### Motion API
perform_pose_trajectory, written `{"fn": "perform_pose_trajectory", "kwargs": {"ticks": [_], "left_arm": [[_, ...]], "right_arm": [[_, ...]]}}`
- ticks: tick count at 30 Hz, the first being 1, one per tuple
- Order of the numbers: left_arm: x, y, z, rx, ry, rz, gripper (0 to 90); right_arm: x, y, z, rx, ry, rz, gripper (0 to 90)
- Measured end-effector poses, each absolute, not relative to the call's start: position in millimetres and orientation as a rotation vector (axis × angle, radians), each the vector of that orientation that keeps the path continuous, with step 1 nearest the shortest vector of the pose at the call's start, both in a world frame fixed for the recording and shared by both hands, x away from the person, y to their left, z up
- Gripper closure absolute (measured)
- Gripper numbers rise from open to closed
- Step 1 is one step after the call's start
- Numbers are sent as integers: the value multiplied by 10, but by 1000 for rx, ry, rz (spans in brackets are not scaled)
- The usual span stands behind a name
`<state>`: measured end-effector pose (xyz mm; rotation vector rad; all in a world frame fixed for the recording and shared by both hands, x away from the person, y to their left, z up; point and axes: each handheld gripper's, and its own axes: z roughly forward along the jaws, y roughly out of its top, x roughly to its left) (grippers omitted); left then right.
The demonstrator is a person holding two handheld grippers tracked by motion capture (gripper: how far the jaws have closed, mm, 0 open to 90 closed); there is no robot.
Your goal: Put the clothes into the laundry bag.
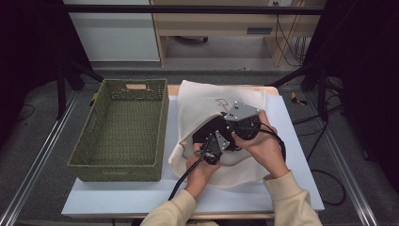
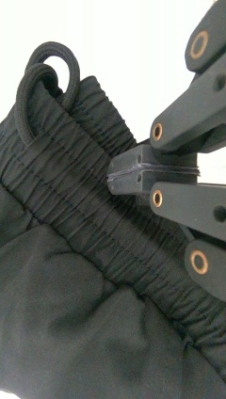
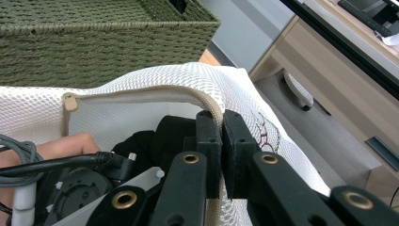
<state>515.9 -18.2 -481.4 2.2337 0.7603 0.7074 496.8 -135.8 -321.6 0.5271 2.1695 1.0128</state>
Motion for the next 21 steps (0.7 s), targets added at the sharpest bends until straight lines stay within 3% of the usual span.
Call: {"fn": "perform_pose_trajectory", "kwargs": {"ticks": [21], "left_arm": [[5204,-207,-4812,2232,775,715,900]], "right_arm": [[4963,-1358,-3213,528,2171,1017,872]]}}
